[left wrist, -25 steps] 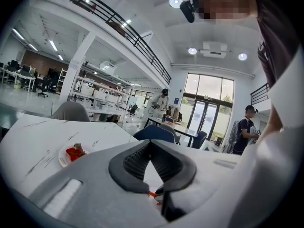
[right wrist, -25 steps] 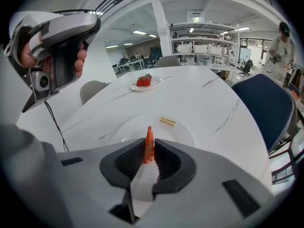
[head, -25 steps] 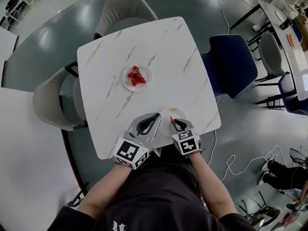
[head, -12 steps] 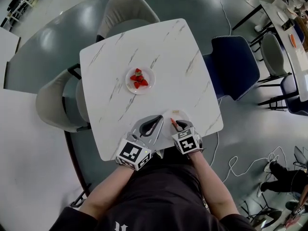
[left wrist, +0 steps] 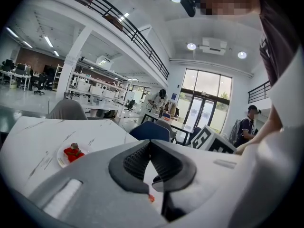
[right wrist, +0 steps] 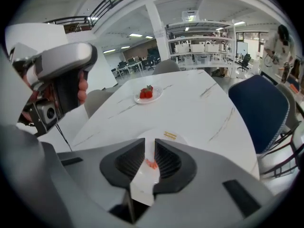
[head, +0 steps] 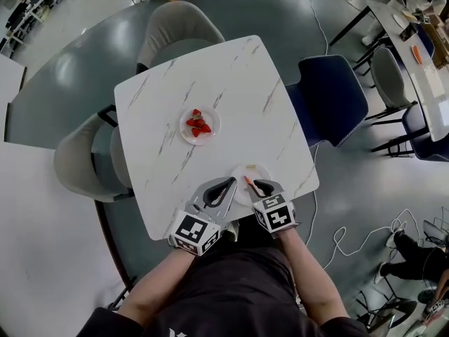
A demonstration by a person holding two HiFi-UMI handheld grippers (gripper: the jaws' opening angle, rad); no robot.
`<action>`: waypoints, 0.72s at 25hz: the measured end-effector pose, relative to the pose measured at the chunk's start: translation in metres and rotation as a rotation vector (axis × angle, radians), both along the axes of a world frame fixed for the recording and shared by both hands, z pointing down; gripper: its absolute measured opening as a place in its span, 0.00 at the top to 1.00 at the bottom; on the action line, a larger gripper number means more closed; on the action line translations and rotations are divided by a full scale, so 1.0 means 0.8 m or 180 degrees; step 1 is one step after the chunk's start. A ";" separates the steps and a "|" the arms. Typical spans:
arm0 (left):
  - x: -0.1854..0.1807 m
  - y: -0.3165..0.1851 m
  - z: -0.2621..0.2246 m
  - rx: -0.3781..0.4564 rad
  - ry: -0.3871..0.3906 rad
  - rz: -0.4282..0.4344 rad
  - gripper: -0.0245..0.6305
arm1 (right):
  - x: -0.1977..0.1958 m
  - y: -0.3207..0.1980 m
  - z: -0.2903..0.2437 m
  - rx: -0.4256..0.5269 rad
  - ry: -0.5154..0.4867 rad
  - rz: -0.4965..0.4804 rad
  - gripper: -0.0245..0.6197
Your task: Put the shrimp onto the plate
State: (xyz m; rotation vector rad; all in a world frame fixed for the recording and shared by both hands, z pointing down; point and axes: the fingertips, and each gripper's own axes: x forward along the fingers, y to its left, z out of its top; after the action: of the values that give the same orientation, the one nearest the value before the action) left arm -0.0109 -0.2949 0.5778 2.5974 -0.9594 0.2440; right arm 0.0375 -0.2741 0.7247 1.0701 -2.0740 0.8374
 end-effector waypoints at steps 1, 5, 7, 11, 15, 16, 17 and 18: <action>0.001 0.003 -0.005 -0.0008 0.0005 0.0020 0.95 | -0.002 0.001 -0.012 0.0035 -0.0065 0.0031 0.86; 0.007 0.017 -0.027 -0.0047 0.0043 0.0082 0.95 | -0.007 0.003 -0.068 0.0233 -0.0328 0.0145 0.86; 0.011 0.022 -0.039 -0.0042 0.0038 0.0104 0.95 | -0.006 0.000 -0.099 0.0379 -0.0419 0.0218 0.89; 0.013 0.023 -0.061 -0.0013 0.0051 0.0136 0.95 | -0.002 -0.011 -0.163 0.0754 -0.0592 0.0385 0.96; 0.011 0.028 -0.083 -0.0025 0.0039 0.0160 0.95 | -0.003 -0.008 -0.221 0.1023 -0.0737 0.0454 0.96; 0.010 0.028 -0.088 -0.0035 0.0040 0.0150 0.95 | -0.003 -0.007 -0.234 0.1085 -0.0767 0.0461 0.96; 0.009 0.028 -0.094 -0.0057 0.0044 0.0143 0.95 | -0.004 -0.006 -0.246 0.1143 -0.0805 0.0471 0.96; 0.009 0.028 -0.100 -0.0080 0.0054 0.0143 0.95 | -0.006 -0.006 -0.258 0.1196 -0.0854 0.0487 0.96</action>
State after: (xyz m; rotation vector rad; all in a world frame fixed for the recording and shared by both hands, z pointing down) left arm -0.0040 -0.2724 0.4980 2.5962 -0.8872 0.2437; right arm 0.0328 -0.2787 0.5184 1.3930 -2.4667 0.7103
